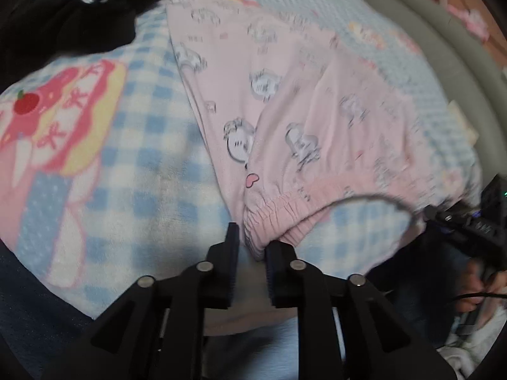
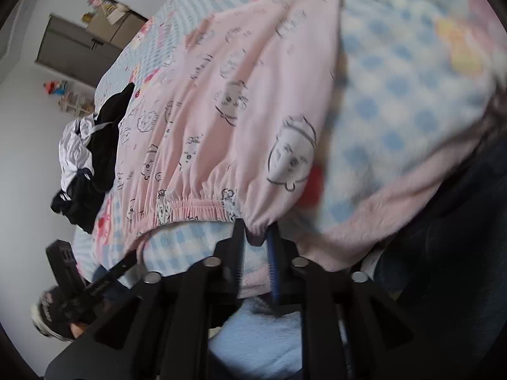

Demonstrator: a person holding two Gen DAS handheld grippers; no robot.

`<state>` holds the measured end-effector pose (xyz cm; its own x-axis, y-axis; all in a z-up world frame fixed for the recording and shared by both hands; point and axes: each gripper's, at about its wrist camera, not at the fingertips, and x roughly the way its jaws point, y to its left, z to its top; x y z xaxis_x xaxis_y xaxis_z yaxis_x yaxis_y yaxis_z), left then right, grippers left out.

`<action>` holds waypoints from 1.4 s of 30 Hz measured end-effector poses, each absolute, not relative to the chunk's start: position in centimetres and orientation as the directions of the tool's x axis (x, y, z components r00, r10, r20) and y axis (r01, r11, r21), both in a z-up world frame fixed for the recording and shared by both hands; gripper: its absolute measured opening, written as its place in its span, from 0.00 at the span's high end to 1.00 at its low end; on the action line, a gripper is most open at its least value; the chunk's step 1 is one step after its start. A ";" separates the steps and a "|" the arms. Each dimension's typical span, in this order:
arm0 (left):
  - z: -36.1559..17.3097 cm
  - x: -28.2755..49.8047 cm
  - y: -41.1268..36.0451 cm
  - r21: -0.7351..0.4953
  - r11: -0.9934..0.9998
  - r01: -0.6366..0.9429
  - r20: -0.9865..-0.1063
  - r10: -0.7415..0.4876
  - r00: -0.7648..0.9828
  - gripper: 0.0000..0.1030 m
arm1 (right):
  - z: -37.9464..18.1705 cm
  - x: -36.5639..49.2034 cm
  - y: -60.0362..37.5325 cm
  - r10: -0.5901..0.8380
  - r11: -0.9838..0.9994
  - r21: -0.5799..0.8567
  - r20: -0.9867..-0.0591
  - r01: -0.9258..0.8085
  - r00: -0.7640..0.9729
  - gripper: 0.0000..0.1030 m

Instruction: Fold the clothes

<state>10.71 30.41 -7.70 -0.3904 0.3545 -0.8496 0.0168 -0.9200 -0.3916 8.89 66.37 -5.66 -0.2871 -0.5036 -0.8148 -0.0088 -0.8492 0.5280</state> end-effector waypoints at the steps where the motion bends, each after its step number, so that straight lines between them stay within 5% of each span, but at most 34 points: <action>1: -7.0 10.9 29.6 -0.438 -0.899 0.012 -0.819 0.394 -0.417 0.70 | -5.1 8.9 66.3 -0.495 -0.856 0.517 -0.815 0.009 -0.300 0.71; 5: -5.9 11.0 26.6 -0.554 -0.832 0.035 -0.738 0.471 -0.483 0.62 | -3.4 8.4 67.5 -0.448 -0.877 0.480 -0.808 0.012 -0.383 0.55; 13: -9.8 4.5 22.3 -0.633 -0.742 0.221 -0.737 0.491 -0.464 0.62 | -7.7 1.9 69.4 -0.455 -0.854 0.511 -0.824 -0.096 -0.338 0.50; 14: -10.2 3.8 22.4 -0.640 -0.734 0.227 -0.736 0.500 -0.456 0.63 | -8.0 1.2 69.5 -0.467 -0.842 0.529 -0.814 -0.109 -0.344 0.53; 16: -10.8 2.8 23.0 -0.644 -0.731 0.226 -0.737 0.513 -0.440 0.72 | -8.3 0.3 69.6 -0.473 -0.836 0.538 -0.806 -0.109 -0.356 0.75; 17: -10.4 2.6 23.9 -0.628 -0.749 0.211 -0.745 0.500 -0.441 0.93 | -7.9 0.4 69.7 -0.470 -0.838 0.536 -0.804 -0.101 -0.365 0.85; 18: -9.9 2.7 24.1 -0.597 -0.775 0.208 -0.761 0.464 -0.454 0.96 | -7.6 0.4 69.8 -0.466 -0.841 0.533 -0.802 -0.094 -0.373 0.92; 25: -9.4 4.7 21.1 -0.454 -0.830 0.323 -0.829 0.260 -0.496 0.98 | -6.7 1.5 71.4 -0.338 -0.906 0.411 -0.847 -0.101 -0.411 0.97; 28: -9.5 4.1 20.6 -0.493 -0.812 0.313 -0.811 0.297 -0.504 0.96 | -7.4 1.7 71.8 -0.368 -0.893 0.437 -0.845 -0.106 -0.389 0.95; 30: -9.2 3.6 20.2 -0.522 -0.798 0.302 -0.792 0.322 -0.519 0.79 | -6.3 1.8 72.5 -0.400 -0.872 0.478 -0.818 -0.103 -0.414 0.93; 31: -9.1 3.3 20.1 -0.536 -0.790 0.296 -0.782 0.334 -0.526 0.61 | -5.6 1.7 72.9 -0.398 -0.870 0.483 -0.805 -0.098 -0.439 0.90; 32: -9.0 3.0 19.9 -0.550 -0.783 0.290 -0.772 0.345 -0.533 0.57 | -4.8 1.5 73.3 -0.390 -0.871 0.482 -0.795 -0.095 -0.465 0.84; 34: -8.8 2.5 19.6 -0.578 -0.767 0.278 -0.752 0.368 -0.547 0.57 | -4.3 0.5 73.9 -0.354 -0.880 0.460 -0.799 -0.115 -0.487 0.72; 40: -9.8 -3.6 19.4 -0.576 -0.769 0.277 -0.764 0.387 -0.516 0.57 | -6.0 -5.6 73.7 -0.365 -0.879 0.458 -0.824 -0.131 -0.433 0.69; 42: -10.2 -4.8 19.9 -0.564 -0.781 0.269 -0.776 0.389 -0.497 0.66 | -6.4 -6.6 73.0 -0.357 -0.892 0.437 -0.836 -0.112 -0.418 0.64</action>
